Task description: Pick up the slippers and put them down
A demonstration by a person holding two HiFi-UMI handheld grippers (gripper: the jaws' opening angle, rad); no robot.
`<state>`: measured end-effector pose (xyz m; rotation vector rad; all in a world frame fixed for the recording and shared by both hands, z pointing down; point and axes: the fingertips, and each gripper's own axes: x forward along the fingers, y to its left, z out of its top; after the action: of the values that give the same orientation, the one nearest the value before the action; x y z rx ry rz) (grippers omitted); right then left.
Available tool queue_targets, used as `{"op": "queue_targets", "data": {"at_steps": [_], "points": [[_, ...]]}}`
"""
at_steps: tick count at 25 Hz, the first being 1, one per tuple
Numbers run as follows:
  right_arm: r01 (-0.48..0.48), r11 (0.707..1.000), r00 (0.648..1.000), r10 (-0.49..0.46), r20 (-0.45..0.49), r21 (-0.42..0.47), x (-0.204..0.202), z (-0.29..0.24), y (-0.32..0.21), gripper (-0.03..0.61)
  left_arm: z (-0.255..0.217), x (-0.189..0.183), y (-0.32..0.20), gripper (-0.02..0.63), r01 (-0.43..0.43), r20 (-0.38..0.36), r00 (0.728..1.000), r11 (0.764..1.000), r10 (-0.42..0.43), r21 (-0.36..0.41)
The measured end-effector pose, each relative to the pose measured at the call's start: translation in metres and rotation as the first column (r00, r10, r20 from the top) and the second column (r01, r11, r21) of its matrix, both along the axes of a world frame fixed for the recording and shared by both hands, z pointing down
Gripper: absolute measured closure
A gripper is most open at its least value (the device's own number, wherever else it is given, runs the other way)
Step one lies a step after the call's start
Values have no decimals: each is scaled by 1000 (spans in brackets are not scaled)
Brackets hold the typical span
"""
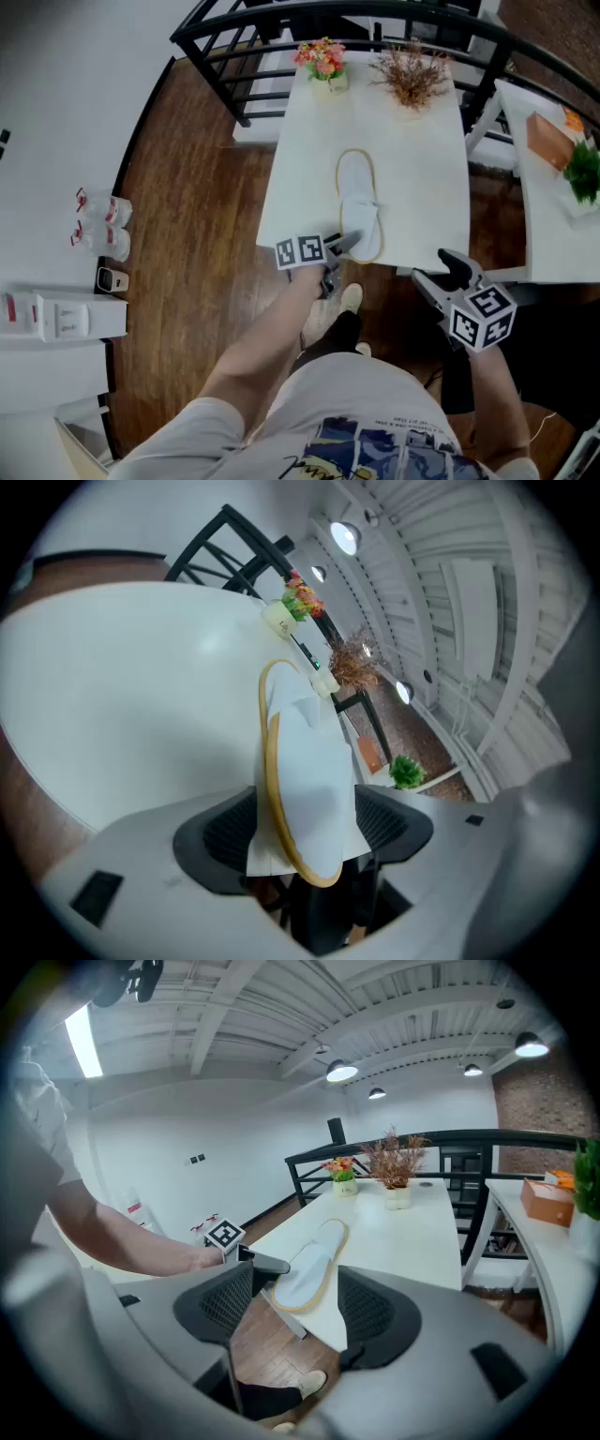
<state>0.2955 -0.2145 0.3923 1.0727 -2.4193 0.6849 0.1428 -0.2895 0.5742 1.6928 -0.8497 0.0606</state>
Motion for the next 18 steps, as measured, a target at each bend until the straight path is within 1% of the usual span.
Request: {"op": "queue_targets", "data": {"at_steps": [3, 5, 6, 7, 8, 9, 10, 12, 13, 18], "points": [[10, 1000, 1000, -10, 13, -10, -10, 2, -1, 284, -4, 4, -6, 296, 49, -148, 988, 998, -52, -28], [5, 1000, 1000, -5, 18, -29, -11, 6, 2, 287, -6, 11, -9, 301, 39, -229, 972, 998, -48, -46], [1, 999, 1000, -1, 19, -40, -10, 9, 4, 290, -6, 16, -9, 323, 24, -254, 966, 998, -38, -56], [-2, 999, 1000, 3, 17, -50, -9, 13, 5, 295, -3, 21, -9, 363, 11, -268, 963, 998, -29, -70], [-5, 998, 1000, 6, 16, -58, -8, 16, 6, 298, 1, 25, -8, 426, 2, -273, 962, 996, -26, -87], [-8, 998, 1000, 9, 15, -62, -7, 18, 7, 298, 6, 28, -7, 509, -4, -275, 961, 995, -25, -102], [-11, 998, 1000, 12, 16, -64, -6, 18, 7, 305, 9, 31, -6, 550, -7, -277, 961, 994, -24, -112], [-19, 998, 1000, 20, 17, -65, -4, 18, 10, 308, 10, 34, -6, 571, -12, -282, 959, 994, -20, -110], [-24, 998, 1000, 25, 19, -66, -3, 18, 12, 309, 8, 35, -6, 577, -12, -282, 959, 995, -16, -98], [-46, 996, 999, 47, 24, -73, 5, 19, 29, 311, -15, 32, -4, 584, -14, -268, 963, 1000, 20, 23]]}}
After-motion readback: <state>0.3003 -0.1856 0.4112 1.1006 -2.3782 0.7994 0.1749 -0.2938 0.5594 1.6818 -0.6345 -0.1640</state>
